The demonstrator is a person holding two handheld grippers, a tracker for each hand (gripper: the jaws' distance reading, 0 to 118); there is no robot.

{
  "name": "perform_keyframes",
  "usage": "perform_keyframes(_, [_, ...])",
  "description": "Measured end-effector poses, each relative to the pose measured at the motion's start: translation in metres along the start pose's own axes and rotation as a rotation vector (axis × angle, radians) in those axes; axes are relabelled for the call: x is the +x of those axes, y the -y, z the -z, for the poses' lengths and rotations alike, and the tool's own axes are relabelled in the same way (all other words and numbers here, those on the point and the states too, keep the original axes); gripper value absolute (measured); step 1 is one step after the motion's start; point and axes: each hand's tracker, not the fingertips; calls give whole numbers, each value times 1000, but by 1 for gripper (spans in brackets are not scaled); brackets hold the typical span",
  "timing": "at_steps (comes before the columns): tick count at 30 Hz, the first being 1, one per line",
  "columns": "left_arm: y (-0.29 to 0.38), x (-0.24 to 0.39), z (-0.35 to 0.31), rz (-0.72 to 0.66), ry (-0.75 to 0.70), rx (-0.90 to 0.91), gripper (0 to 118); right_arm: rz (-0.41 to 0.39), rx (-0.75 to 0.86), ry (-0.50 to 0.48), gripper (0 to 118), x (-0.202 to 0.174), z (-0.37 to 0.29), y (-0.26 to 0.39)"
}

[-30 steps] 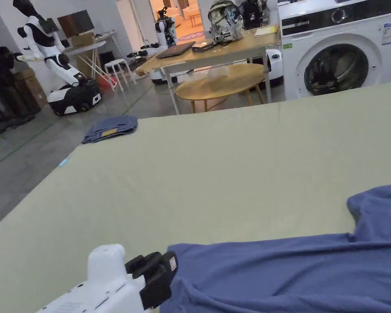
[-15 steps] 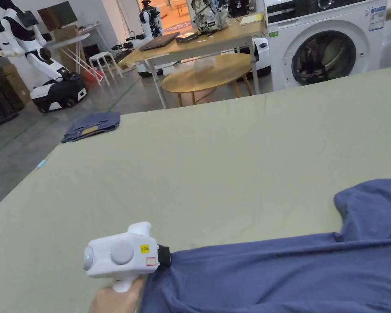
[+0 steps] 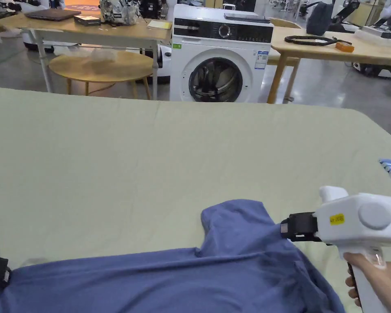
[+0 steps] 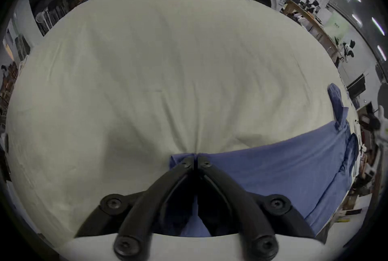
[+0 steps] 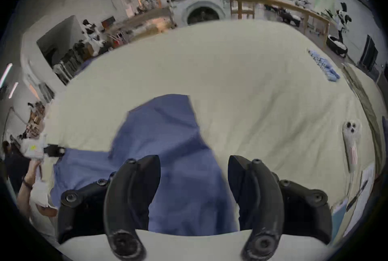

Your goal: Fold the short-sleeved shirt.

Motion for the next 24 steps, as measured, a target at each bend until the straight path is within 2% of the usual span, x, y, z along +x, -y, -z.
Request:
perform_keyframes(2, [-4, -9, 2, -23, 16, -22, 0, -9, -110, 62, 69, 6, 34, -12])
perform_keyframes(3, [-5, -9, 3, -26, 16, -27, 0, -30, -179, 84, 61, 8, 51, -8])
perform_keyframes(4, [-5, -8, 3, -22, 14, -28, 0, -50, -254, 101, 40, 7, 63, 1])
perform_keyframes(5, [3, -1, -2, 0, 5, -23, 0, -112, -281, 128, 37, 3, 70, 12])
perform_keyframes(6, [7, 3, -2, 27, -6, -15, 0, -186, -146, 109, 29, -3, 56, 15])
perform_keyframes(8, [12, 6, -3, 72, -27, 22, 0, -137, -157, 126, 6, -7, 53, 15])
perform_keyframes(9, [11, 3, 1, 76, -25, 21, 0, -145, -160, 118, 3, -6, 53, 12])
perform_keyframes(11, [7, -2, -6, 66, -12, 13, 0, -139, -142, 103, 2, -2, 45, 9])
perform_keyframes(14, [19, -1, -45, 114, -2, 246, 0, -84, 1, 36, 1, -7, -16, 22])
perform_keyframes(15, [27, -3, -66, 103, 73, 281, 0, -89, 45, -17, 1, -5, -39, 29])
perform_keyframes(16, [36, -5, -84, 92, 118, 312, 0, -95, 86, -29, 1, -2, -56, 37])
perform_keyframes(18, [70, 3, -138, 115, 162, 397, 0, -109, 166, -62, 1, 1, -99, 67])
perform_keyframes(21, [126, 2, -177, 126, 177, 445, 0, -93, 229, -67, 1, 13, -141, 123])
perform_keyframes(24, [188, -3, -192, 126, 181, 445, 0, -1, 213, -88, 1, 24, -166, 190])
